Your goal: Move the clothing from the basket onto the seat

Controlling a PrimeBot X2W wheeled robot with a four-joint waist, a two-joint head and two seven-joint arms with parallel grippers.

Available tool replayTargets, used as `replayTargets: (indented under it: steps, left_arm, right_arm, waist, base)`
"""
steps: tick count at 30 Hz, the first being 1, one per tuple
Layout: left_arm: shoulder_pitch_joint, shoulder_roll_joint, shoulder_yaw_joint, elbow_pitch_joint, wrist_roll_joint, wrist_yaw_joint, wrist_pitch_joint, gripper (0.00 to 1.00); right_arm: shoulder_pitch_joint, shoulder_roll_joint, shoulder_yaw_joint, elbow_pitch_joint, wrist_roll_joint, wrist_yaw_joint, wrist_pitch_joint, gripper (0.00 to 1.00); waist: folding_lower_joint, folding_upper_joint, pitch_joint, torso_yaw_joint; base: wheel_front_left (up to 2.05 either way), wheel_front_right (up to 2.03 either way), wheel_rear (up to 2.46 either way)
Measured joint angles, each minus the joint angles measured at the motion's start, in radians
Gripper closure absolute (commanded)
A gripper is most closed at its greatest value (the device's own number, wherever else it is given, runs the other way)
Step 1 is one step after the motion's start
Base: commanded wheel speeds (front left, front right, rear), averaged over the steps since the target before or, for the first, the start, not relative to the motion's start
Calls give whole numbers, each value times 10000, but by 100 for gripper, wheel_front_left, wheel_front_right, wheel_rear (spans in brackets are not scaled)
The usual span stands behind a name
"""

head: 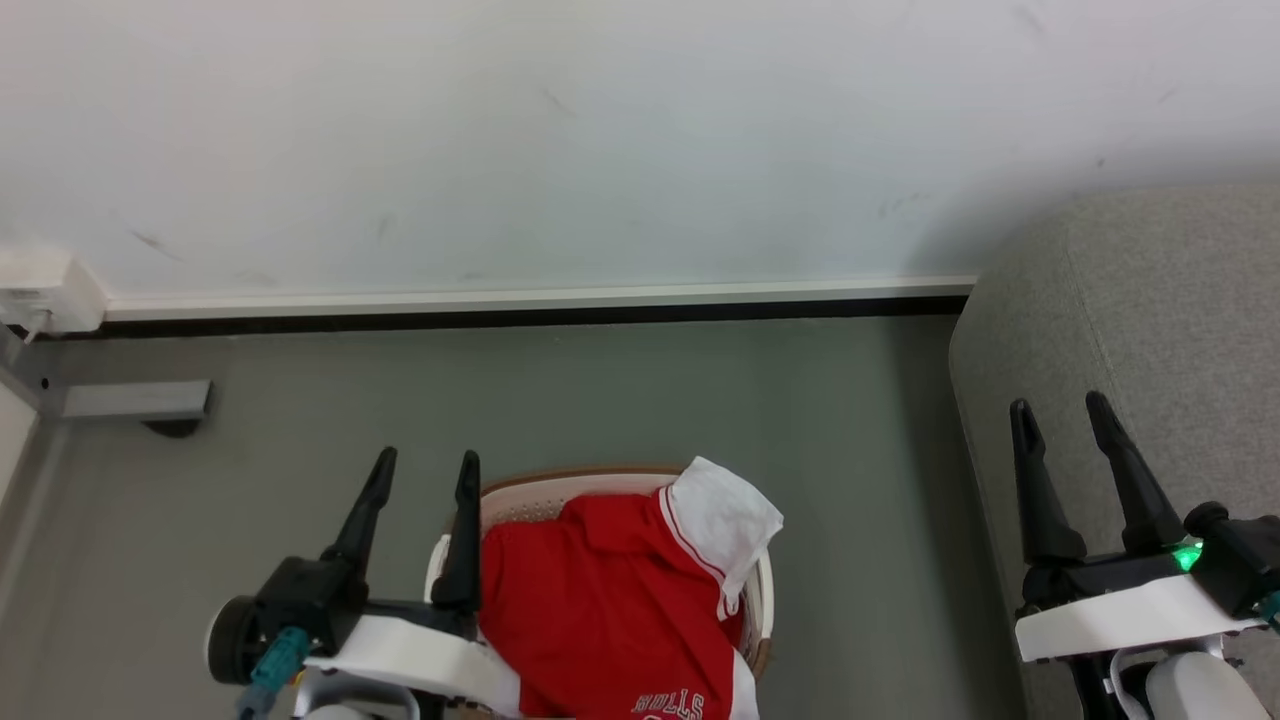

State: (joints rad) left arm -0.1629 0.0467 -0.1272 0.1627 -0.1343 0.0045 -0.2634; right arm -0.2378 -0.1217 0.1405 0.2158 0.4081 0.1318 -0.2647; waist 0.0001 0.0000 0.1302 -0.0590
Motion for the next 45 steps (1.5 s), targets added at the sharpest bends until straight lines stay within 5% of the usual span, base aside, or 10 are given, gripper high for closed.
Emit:
replayTargets:
  steps: [19, 45]
  left_arm:
    - [-2013, 2, 157, 1030, 104, -403, -8, 0]
    - [-4967, 6, 339, 6424, 142, -909, -8, 0]
  right_arm:
    - [-1355, 46, -533, -1183, 46, 0, -2, 0]
    - [-2536, 564, -826, -2476, 761, 0, -2, 0]
  waist:
    - [2, 0, 2626, -446]
    - [1, 0, 4994, -1525]
  base:
    - [0, 0, 0]
    - [0, 0, 0]
